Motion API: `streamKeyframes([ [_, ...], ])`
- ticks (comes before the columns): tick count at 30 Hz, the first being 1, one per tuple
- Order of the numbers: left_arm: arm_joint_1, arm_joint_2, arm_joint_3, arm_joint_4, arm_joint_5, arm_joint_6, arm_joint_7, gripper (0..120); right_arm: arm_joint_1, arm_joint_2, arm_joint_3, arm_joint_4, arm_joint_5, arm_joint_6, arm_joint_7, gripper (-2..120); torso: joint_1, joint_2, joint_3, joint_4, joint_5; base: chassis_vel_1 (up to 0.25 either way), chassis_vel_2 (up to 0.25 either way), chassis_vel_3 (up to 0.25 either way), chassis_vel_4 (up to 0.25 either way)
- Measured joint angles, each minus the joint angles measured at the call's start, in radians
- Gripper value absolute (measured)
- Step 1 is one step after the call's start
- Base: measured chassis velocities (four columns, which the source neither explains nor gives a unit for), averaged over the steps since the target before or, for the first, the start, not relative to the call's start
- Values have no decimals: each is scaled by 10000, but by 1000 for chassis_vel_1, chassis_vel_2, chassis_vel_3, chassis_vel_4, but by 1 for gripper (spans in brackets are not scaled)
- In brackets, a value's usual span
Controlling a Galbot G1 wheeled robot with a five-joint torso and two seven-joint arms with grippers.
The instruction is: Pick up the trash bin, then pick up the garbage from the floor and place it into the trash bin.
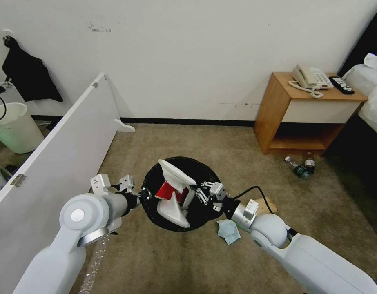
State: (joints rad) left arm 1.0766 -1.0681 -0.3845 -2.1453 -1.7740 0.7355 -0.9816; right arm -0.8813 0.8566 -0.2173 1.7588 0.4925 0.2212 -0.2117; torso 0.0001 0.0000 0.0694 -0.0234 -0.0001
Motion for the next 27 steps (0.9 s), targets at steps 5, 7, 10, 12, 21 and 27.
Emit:
streamKeyframes([
  [5,-2,3,-21,12,-34,-3,0,0,-18,14,0,-18,3,0,-21,12,0,0,0,0,0,0,0,0,0],
  [7,-13,0,-21,23,-58,-3,0,0,-38,3,5,-23,0,0,-28,19,-1,0,0,0,0,0,0,0,0],
  [10,-28,-18,-16,32,-67,-3,0,0,-74,-20,43,-22,-5,3,-36,30,-1,0,0,0,1,0,0,0,0],
  [12,-27,-31,-12,34,-68,-3,0,0,-86,-45,63,0,-6,5,-40,36,-1,0,0,-1,0,0,0,0,0],
  [21,11,-37,20,135,221,1,223,0,-146,-256,238,310,0,3,-64,71,-1,0,0,-1,1,0,0,0,0],
  [27,-1,-44,42,236,551,2,283,0,-213,-426,379,411,38,2,-71,95,0,0,0,-2,2,0,0,0,0],
])
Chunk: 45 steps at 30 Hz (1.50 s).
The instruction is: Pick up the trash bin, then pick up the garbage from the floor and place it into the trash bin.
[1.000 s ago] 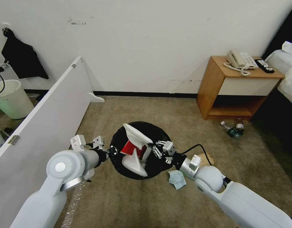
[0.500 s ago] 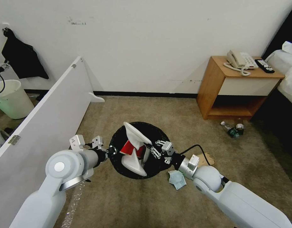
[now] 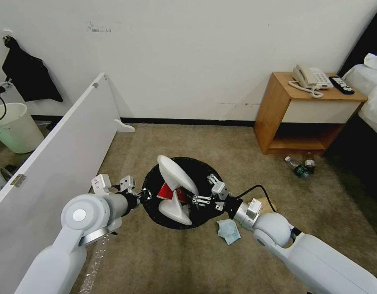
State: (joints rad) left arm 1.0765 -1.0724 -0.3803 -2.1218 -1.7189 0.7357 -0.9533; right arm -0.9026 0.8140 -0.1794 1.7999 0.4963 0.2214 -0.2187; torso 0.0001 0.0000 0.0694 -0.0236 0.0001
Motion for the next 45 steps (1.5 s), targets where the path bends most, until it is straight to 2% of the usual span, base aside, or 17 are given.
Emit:
streamKeyframes([
  [6,-58,-45,43,110,202,0,19,0,-26,-112,93,123,54,0,-32,100,0,0,0,2,-2,0,0,0,0],
  [18,-210,-118,49,274,334,0,-8,0,-263,-329,492,407,78,18,-151,100,0,0,0,1,-1,0,0,0,0],
  [45,-91,-208,17,482,712,-33,-61,0,-645,-1009,1220,1452,604,5,-451,100,-1,0,0,1,-1,0,0,0,0],
])
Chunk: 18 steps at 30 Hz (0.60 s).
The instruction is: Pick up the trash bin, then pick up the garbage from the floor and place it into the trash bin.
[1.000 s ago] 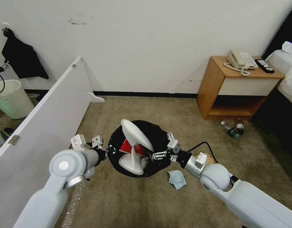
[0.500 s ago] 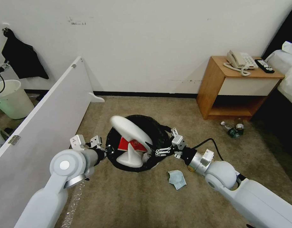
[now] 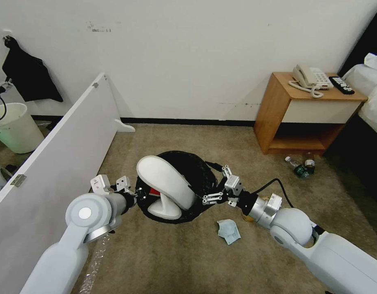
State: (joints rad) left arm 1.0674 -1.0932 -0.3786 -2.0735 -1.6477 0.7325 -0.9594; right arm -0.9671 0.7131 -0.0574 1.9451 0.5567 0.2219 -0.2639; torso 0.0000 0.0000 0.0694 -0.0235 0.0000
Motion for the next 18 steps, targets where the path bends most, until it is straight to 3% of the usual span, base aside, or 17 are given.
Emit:
streamKeyframes([
  [10,153,-18,40,-37,241,-25,-10,0,-172,-242,749,386,248,-92,99,100,0,0,0,0,-1,0,0,0,0],
  [18,817,96,-328,-189,887,-26,268,0,-1377,-566,2722,901,702,-388,499,100,0,0,0,0,-1,0,0,0,0],
])
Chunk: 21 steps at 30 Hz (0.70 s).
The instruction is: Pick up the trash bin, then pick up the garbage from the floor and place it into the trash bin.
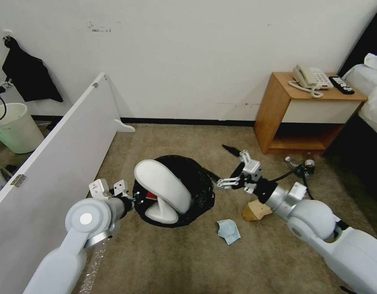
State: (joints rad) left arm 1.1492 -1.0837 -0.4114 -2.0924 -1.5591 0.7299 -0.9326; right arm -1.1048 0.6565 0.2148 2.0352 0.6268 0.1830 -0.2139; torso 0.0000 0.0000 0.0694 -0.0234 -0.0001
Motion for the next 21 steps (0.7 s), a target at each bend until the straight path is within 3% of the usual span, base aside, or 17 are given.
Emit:
streamKeyframes([
  [7,409,53,-349,-88,461,1,219,0,-1078,-76,1150,359,461,-424,654,100,0,0,0,-1,-1,0,0,0,0],
  [11,580,31,-510,-154,846,2,352,0,-1597,-74,1648,559,856,-1342,1696,100,0,0,0,0,1,0,0,0,0],
  [13,700,9,-619,-254,1099,4,428,0,-1696,-61,1802,594,1375,-2340,2661,100,1,0,0,-2,1,0,0,0,0],
  [19,928,-88,-752,-469,1308,-1,457,0,-1437,-83,1673,637,2610,-3448,3527,100,0,0,0,-1,0,0,0,0,0],
  [21,994,-148,-720,-534,1455,-1,518,0,-1167,-71,1456,749,3398,-4166,4237,100,0,0,0,5,2,0,0,0,0],
])
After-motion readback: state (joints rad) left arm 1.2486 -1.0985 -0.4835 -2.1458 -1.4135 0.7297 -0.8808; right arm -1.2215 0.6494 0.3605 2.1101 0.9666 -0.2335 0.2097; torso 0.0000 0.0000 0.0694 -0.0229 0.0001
